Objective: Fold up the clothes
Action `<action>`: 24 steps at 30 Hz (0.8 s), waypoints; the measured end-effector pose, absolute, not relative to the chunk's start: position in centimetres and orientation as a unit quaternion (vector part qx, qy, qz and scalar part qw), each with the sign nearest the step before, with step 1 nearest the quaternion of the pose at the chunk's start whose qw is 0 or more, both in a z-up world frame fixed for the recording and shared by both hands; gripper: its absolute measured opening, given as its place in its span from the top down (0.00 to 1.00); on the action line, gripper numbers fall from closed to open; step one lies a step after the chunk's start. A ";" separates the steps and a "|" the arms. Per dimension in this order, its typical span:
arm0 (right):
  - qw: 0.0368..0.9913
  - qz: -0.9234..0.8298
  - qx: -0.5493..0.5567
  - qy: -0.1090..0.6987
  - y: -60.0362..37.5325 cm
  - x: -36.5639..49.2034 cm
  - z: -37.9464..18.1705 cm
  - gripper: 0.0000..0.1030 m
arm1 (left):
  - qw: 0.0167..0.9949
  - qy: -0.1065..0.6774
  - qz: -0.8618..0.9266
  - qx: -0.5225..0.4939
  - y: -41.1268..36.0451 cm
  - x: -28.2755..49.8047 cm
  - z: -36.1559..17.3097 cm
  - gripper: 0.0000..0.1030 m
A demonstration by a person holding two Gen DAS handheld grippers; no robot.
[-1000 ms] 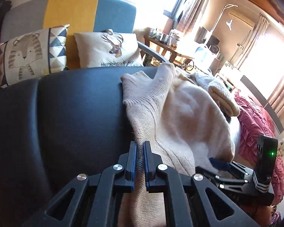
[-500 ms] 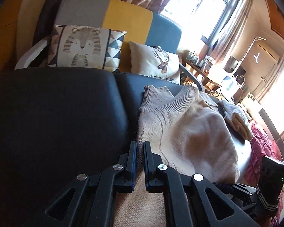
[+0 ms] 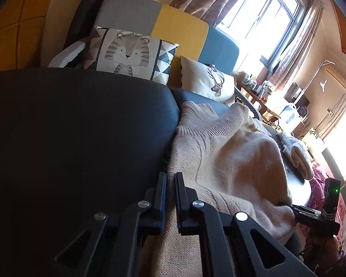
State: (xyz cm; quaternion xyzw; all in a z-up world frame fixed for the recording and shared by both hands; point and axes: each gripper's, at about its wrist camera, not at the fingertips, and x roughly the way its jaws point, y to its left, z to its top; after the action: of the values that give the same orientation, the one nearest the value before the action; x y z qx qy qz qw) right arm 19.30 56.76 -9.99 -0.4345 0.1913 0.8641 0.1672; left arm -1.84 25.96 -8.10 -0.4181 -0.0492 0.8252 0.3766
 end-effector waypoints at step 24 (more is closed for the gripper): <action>0.006 0.925 -0.375 0.057 57.5 15.3 -1.6 0.29 | 0.371 -0.015 0.803 -0.466 24.7 -9.9 -7.8 0.83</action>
State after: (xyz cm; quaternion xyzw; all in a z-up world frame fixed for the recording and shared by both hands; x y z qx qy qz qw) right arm 15.26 57.47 -1.59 -0.3750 0.0575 0.9252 0.0064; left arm -9.91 24.69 -7.75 -0.4659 -0.0150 0.8034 0.3705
